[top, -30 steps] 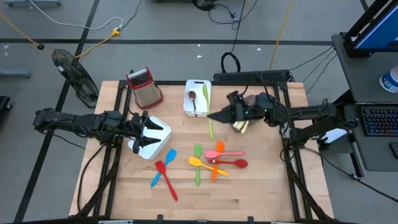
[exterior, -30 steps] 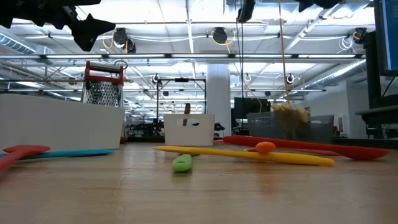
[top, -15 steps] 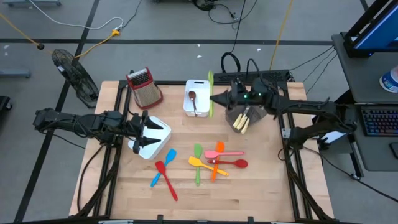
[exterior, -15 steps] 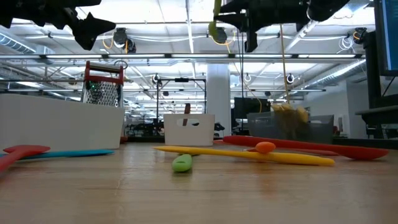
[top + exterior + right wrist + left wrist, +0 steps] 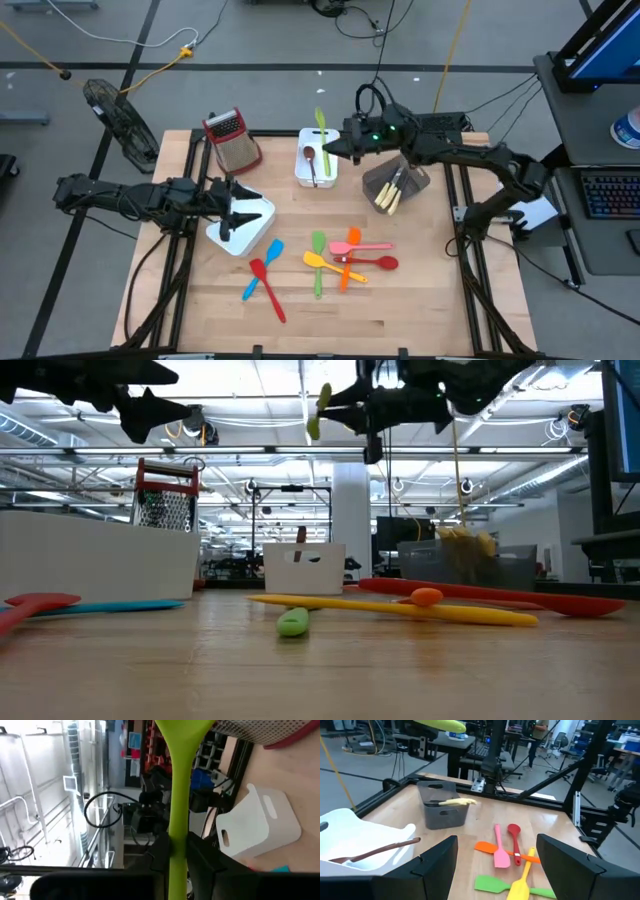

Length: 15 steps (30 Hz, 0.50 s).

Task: Pick & Place Kitchen Items
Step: Put the green serving spoon into the top white bin

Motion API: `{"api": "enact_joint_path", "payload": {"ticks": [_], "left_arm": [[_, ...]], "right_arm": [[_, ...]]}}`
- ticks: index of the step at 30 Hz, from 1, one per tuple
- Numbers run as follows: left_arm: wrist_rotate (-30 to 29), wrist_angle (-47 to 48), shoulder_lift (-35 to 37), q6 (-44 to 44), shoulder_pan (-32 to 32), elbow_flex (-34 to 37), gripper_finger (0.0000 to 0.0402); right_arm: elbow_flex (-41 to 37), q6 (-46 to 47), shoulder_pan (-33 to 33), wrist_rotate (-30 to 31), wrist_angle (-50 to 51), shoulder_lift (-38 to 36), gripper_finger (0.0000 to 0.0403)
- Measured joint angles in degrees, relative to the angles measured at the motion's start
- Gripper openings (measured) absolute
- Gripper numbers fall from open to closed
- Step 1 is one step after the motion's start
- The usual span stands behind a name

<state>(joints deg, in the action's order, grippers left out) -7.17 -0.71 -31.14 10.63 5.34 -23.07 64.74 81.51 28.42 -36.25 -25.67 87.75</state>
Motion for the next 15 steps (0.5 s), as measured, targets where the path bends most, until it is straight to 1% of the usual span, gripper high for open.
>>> {"api": "enact_joint_path", "payload": {"ticks": [4,7,11,15], "left_arm": [[-0.6,0.0,0.0,0.0,0.0,0.0,0.0274],[-0.9,0.0,0.0,0.1,-0.1,0.0,0.0274],[-1.0,0.0,0.0,0.1,-0.1,0.0,0.0274],[-1.1,0.1,0.0,0.1,-0.1,0.0,0.0274]], "right_arm": [[5.6,-3.7,0.9,-1.7,7.1,4.6,0.0033],[9.6,-8.7,1.6,-1.8,17.1,7.3,0.0033],[14.3,-15.5,2.6,-1.0,27.3,9.7,0.0033],[16.4,-18.5,2.9,1.5,33.6,11.9,0.0033]]}}
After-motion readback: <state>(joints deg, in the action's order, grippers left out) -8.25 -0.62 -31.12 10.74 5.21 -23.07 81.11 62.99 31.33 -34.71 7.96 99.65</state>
